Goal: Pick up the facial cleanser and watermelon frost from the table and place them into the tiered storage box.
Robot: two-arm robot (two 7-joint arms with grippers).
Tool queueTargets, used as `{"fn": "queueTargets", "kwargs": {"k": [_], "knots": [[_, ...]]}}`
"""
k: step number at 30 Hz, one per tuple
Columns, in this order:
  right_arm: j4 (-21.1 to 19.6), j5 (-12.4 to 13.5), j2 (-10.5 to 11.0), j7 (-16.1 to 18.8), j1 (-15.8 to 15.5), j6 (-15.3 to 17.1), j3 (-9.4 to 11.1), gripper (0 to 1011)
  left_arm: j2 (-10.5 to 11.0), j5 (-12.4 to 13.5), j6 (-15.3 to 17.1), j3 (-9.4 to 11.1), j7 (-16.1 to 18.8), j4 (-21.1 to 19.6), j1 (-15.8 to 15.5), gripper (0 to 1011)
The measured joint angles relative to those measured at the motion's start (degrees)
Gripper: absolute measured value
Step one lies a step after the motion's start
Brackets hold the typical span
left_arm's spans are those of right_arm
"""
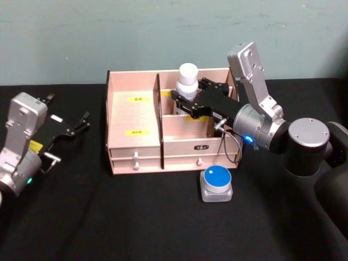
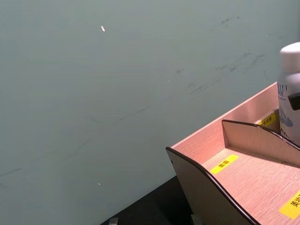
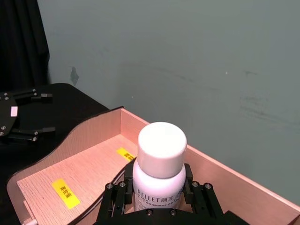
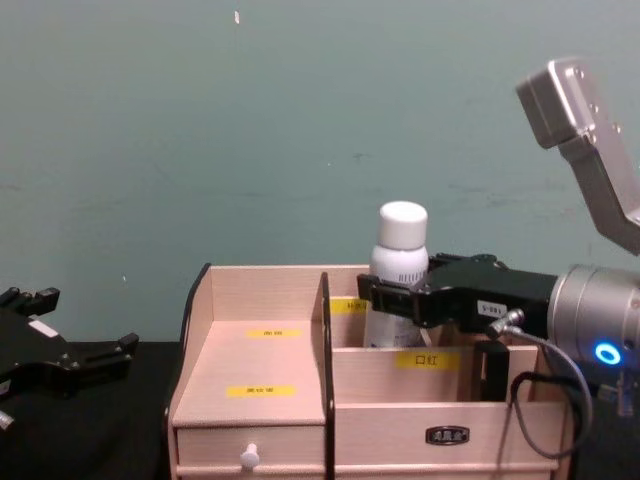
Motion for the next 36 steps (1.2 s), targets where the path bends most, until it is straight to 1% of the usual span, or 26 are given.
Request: {"fn": "queueTargets", "kwargs": {"k": [9, 19, 21, 23, 25, 30, 34, 36], "knots": [[1.2, -0.7, -0.4, 0.1, -0.1, 0.0, -0.1, 593, 0.0, 0.0, 0.0, 0.0, 0.0, 0.0, 0.0, 1001], [1.2, -0.7, -0.3, 0.1, -0.2, 0.0, -0.1, 593, 0.0, 0.0, 0.0, 0.0, 0.0, 0.0, 0.0, 1001], [1.1, -0.7, -0.3, 0.1, -0.2, 0.0, -0.1, 613, 0.0, 0.0, 0.0, 0.0, 0.0, 0.0, 0.0, 1001], [1.1, -0.6, -0.3, 0.1, -0.2, 0.0, -0.1, 686, 0.0, 0.0, 0.0, 0.0, 0.0, 0.0, 0.0, 1001], [1.1, -0.6, -0.3, 0.1, -0.2, 0.0, -0.1, 728, 0.0, 0.0, 0.0, 0.0, 0.0, 0.0, 0.0, 1001], [1.0, -0.6, -0.3, 0.2, -0.2, -0.2, 0.1, 892, 0.0, 0.0, 0.0, 0.0, 0.0, 0.0, 0.0, 1001], [-0.1, -0.3, 0.1, 0.6, -0.5, -0.3, 0.5, 985, 0.0, 0.0, 0.0, 0.0, 0.0, 0.0, 0.0, 1001], [-1.6, -0.1, 0.7, 0.8, -0.8, -0.1, 0.9, 1002, 0.0, 0.0, 0.0, 0.0, 0.0, 0.0, 0.0, 1001]]}}
